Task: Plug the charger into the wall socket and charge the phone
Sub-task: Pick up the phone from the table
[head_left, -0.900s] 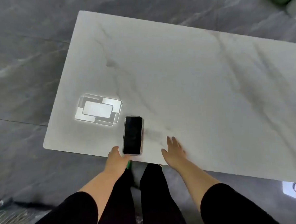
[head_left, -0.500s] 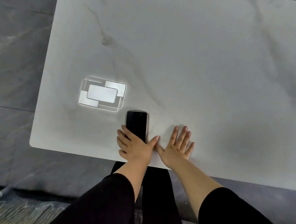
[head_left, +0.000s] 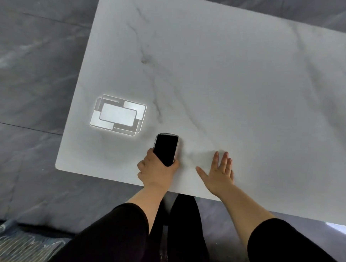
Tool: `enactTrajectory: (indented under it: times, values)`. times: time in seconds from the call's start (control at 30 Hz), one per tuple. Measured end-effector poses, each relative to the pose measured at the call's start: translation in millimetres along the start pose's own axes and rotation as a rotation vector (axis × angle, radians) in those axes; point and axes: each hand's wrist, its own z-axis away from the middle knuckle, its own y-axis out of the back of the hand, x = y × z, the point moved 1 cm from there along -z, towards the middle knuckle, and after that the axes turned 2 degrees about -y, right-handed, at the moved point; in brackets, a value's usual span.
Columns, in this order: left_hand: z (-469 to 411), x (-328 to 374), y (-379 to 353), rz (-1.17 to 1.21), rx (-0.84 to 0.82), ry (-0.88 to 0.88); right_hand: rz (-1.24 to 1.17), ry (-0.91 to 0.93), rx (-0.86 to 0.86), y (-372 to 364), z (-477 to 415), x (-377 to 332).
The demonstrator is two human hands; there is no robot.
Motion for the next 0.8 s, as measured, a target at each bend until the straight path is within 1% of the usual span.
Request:
enactTrajectory:
  times: [0.07,0.1,0.17,0.23,0.37,0.43,0.53,0.6,0.7,0.8]
  values:
    - [8,-12,26,0.115,-0.075,-0.009,-0.162,0.051,0.004,21,18,-1]
    - [14,-20,43,0.170,-0.118,-0.026,-0.201,0.081,-0.019,30,33,-2]
    - [28,-38,77,0.260,-0.202,-0.046,-0.173,0.129,-0.048,45,66,-4]
    - [43,-59,105,0.354,-0.254,-0.036,-0.116,0.153,-0.039,51,97,-3]
    - [80,-100,156,0.534,-0.215,0.011,-0.174,0.180,-0.056,43,148,2]
    - [102,-123,174,0.591,-0.203,0.049,-0.148,0.201,-0.108,31,167,0]
    - [129,-162,186,0.658,-0.177,0.162,-0.082,0.216,-0.204,5,178,-9]
    - [145,-190,187,0.700,-0.153,0.254,-0.049,0.219,-0.288,-15,183,-26]
    - [167,-233,190,0.739,-0.066,0.353,0.042,0.261,-0.399,-43,197,-68]
    - [186,-286,202,0.808,0.018,0.416,0.119,0.435,-0.406,-68,219,-132]
